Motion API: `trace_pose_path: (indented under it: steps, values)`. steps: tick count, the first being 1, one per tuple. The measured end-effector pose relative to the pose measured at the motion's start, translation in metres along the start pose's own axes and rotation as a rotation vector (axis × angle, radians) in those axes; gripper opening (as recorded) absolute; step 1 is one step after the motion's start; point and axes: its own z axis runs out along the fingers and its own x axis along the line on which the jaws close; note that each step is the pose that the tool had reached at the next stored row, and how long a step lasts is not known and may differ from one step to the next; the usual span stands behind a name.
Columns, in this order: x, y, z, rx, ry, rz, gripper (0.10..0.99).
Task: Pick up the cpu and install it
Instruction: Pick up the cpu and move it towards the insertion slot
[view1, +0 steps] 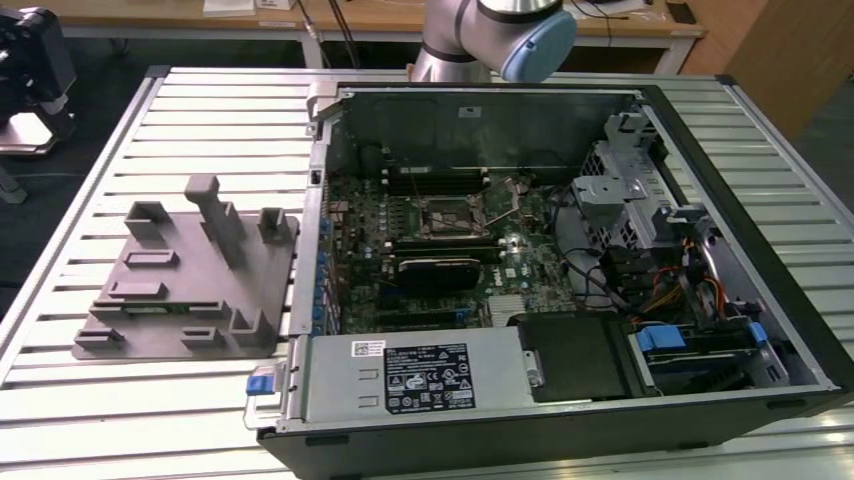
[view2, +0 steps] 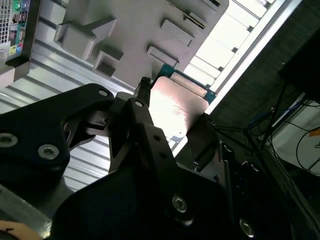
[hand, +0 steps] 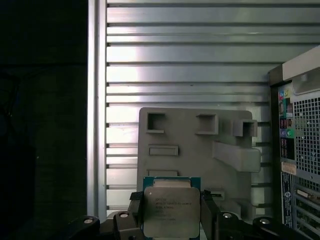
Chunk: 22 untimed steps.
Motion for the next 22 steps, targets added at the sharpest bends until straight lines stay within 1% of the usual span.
trace_pose_path:
  steps: [3,9,22]
  values:
    - [-0.0053,0.0001,0.0001,0.000,0.0000,0.000,0.541]
    - [-0.0196,0.0005,0.0001,0.000,0.0001,0.000,0.541]
    - [-0.0563,0.0014,0.0006,0.000,0.0000,0.000,0.541]
